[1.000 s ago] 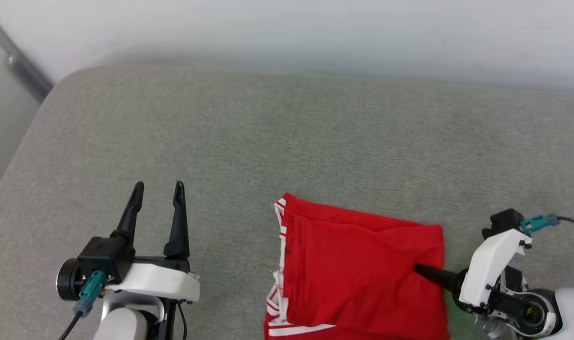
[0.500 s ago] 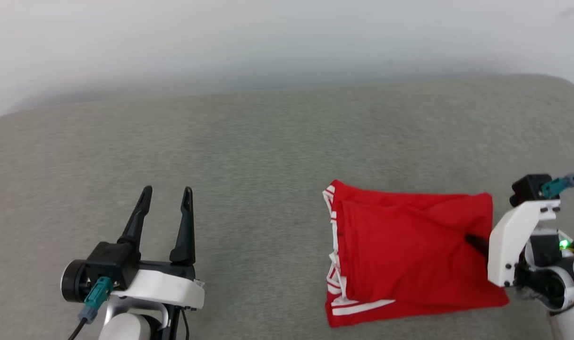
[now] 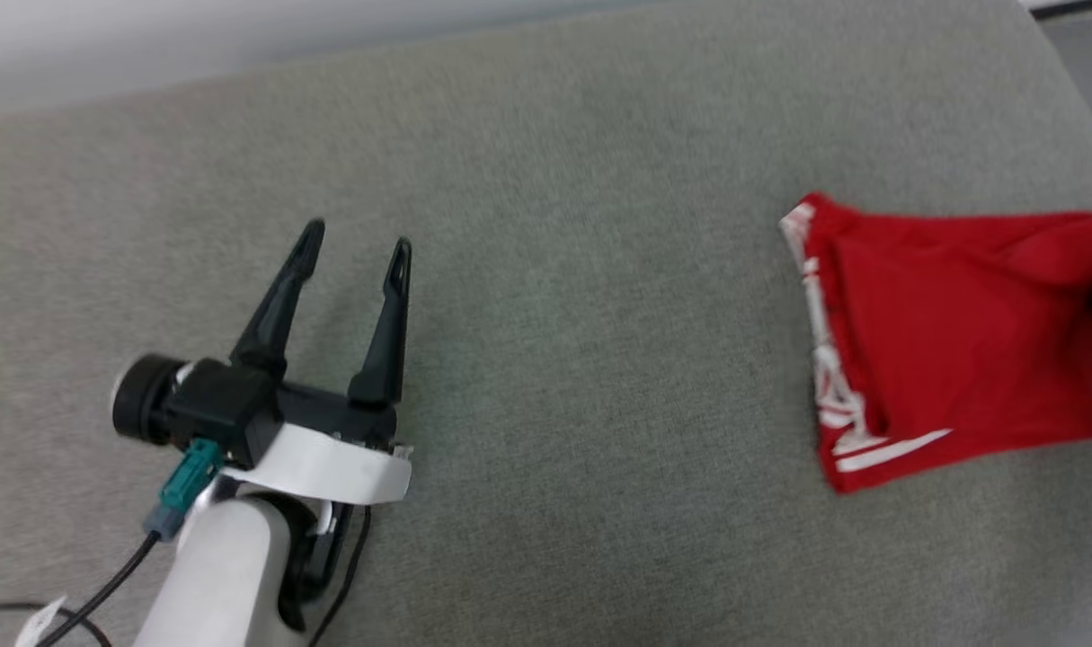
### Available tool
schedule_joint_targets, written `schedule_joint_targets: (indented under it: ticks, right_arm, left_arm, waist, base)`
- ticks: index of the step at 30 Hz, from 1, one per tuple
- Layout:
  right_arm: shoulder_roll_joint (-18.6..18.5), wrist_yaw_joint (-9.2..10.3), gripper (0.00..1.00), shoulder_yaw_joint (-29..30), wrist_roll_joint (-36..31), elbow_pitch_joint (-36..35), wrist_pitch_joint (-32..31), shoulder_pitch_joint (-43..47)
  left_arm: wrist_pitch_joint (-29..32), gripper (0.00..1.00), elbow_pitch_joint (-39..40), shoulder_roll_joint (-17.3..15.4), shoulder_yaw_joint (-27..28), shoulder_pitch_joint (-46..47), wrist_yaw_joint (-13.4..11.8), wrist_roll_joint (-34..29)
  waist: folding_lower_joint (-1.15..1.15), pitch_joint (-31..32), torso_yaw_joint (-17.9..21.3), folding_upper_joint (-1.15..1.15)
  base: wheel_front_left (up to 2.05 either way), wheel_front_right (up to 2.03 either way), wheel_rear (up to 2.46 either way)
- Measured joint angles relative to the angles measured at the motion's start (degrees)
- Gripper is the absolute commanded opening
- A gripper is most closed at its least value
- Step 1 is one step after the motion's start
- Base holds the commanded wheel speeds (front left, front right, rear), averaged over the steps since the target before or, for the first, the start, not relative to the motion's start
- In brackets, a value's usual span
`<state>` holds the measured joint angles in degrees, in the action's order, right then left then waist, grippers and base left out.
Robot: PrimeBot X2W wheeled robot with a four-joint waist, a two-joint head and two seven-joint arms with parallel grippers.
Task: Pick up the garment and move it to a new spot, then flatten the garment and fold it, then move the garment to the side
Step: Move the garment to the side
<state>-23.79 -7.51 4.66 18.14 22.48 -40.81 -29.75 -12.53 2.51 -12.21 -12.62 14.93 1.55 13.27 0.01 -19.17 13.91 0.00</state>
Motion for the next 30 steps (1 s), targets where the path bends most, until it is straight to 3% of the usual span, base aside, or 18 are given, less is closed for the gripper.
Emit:
schedule_joint_targets:
  ticks: [9, 15, 16, 18, 19, 25, 30]
  right_arm:
    - [-1.79, -0.01, 0.00, 10.31, -10.35, 5.03, 10.56, -9.23]
    - [0.85, -0.01, 0.00, 16.18, -17.37, 9.49, 15.57, -12.06]
    - [1.31, -0.01, 0.13, 16.94, -18.36, 9.88, 17.22, -12.12]
    - [2.38, 0.00, 0.56, 18.57, -19.75, 11.36, 19.29, -12.68]
    - [2.86, 0.00, 1.00, 18.96, -20.82, 12.02, 20.12, -12.69]
    - [4.47, 0.00, 1.00, 22.52, -24.50, 14.71, 24.42, -13.39]
    - [5.58, -0.01, 1.00, 21.36, -26.25, 14.14, 27.96, -12.76]
  left_arm:
    - [1.59, 1.00, 2.88, -1.72, -0.54, 8.27, 1.25, -1.45]
    - [1.26, 1.00, 2.94, -1.91, -0.81, 10.58, 1.32, -1.60]
    - [1.25, 1.00, 2.87, -1.87, -0.89, 10.58, 1.31, -1.60]
    - [1.15, 1.00, 2.82, -1.86, -1.01, 10.62, 1.23, -1.59]
    - [1.02, 1.00, 2.66, -1.85, -1.05, 10.61, 1.22, -1.58]
    - [0.46, 1.00, 1.46, -2.11, -0.66, 9.95, 0.90, -1.29]
    - [-0.23, 1.00, -0.12, -2.27, 0.19, 7.48, 0.12, -0.29]
  waist:
    - [0.00, -10.82, 0.96, 0.00]
    - [0.00, -14.95, 0.01, 0.00]
    - [0.00, -15.19, -0.27, 0.00]
    - [0.00, -15.58, -0.73, 0.00]
    - [0.00, -15.69, -0.88, 0.00]
    - [0.00, -14.60, -1.15, 0.00]
    - [0.00, -11.52, -0.78, 0.00]
  base:
    - [0.00, 0.00, 0.00]
    - [0.00, 0.00, 0.00]
    - [0.00, 0.00, 0.00]
    - [0.00, 0.00, 0.00]
    - [0.00, 0.00, 0.00]
    - [0.00, 0.00, 0.00]
    - [0.00, 0.00, 0.00]
